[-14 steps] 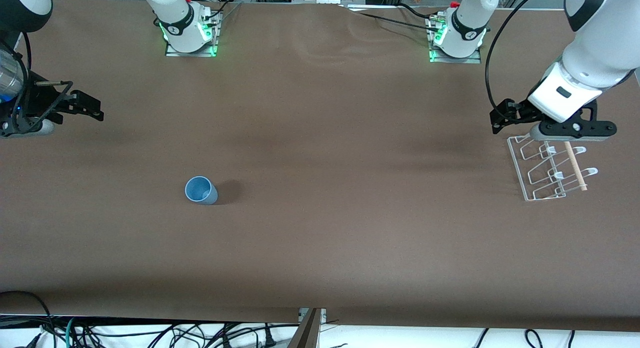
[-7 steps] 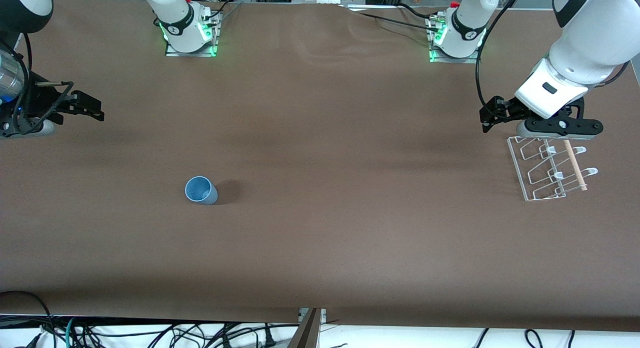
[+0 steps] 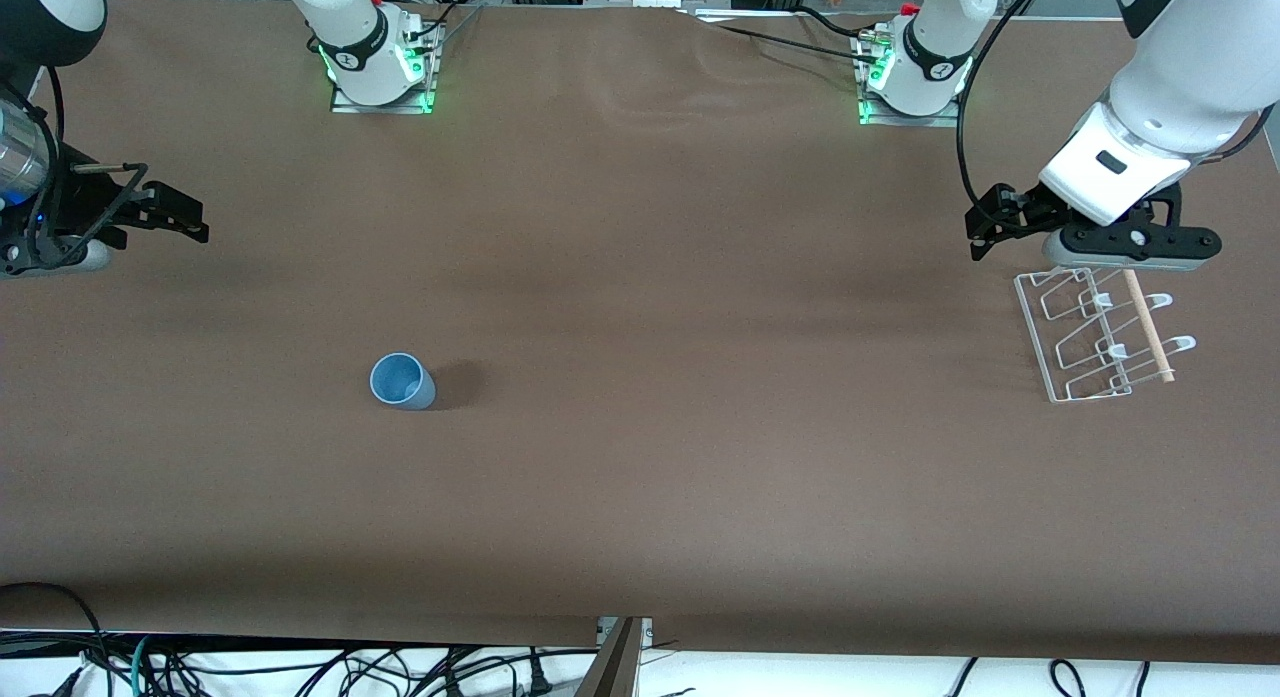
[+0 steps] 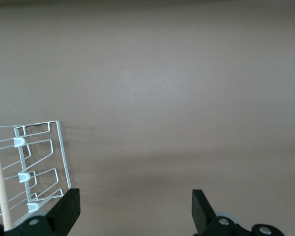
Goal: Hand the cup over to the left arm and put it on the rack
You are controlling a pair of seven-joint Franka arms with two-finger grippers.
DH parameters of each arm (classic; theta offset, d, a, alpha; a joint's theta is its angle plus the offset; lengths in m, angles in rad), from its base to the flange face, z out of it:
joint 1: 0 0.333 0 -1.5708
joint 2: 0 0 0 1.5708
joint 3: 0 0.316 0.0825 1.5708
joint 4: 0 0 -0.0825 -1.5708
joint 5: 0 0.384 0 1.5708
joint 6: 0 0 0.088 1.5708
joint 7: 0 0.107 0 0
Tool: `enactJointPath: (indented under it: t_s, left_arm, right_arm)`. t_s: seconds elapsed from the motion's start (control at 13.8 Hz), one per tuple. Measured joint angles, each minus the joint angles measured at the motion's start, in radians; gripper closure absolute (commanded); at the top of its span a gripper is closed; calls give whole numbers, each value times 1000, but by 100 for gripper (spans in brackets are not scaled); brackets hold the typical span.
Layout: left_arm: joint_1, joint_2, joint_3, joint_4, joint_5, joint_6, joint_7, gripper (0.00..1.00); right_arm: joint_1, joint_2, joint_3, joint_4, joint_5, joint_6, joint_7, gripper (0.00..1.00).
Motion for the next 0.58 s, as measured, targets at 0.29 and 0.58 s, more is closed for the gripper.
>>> enactJointPath:
  t_s: [0.29, 0.58]
  left_arm:
    - [7, -4, 6, 0, 0, -15, 4, 0]
    - [7, -4, 6, 0, 0, -17, 7, 0]
  right_arm:
    - [0, 0, 0, 0, 0, -1, 0, 1]
    - [0, 3, 1, 0, 0, -1, -2, 1]
